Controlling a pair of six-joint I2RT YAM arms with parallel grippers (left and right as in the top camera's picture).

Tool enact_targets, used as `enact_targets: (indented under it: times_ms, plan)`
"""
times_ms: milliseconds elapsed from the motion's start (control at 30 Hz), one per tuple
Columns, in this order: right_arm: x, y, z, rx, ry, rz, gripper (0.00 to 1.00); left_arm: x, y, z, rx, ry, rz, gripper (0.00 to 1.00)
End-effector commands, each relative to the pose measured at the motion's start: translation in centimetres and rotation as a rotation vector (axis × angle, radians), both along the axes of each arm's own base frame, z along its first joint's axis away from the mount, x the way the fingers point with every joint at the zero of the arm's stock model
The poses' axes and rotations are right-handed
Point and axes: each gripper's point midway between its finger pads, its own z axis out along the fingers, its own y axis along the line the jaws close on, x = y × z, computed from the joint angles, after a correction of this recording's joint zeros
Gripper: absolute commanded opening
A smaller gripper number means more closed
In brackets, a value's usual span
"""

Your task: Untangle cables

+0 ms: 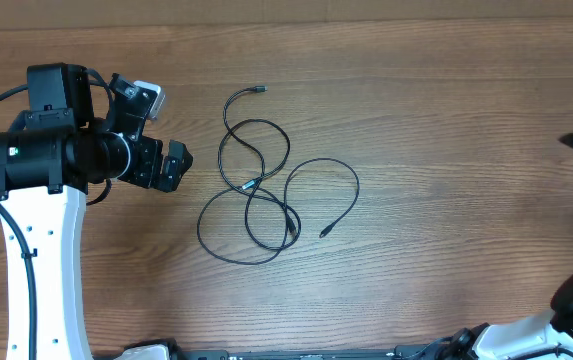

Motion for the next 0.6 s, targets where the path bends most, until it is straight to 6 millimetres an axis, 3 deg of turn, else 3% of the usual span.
enact_targets:
  times_ms: [0, 233, 567]
  plan:
    - [1.5, 3.1, 0.0, 0.011, -0.013, 0.112, 1.00, 0.0, -0.1, 0.4, -0.007, -0.011, -0.011, 1.00]
    - [4.1, 10.7, -0.1, 0.001, -0.010, 0.330, 1.00, 0.0, -0.1, 0.4, -0.007, -0.011, -0.011, 0.99]
    - [5.7, 21.4, -0.3, -0.053, -0.024, 0.626, 1.00, 0.0, -0.1, 0.4, -0.007, -0.011, -0.011, 1.00]
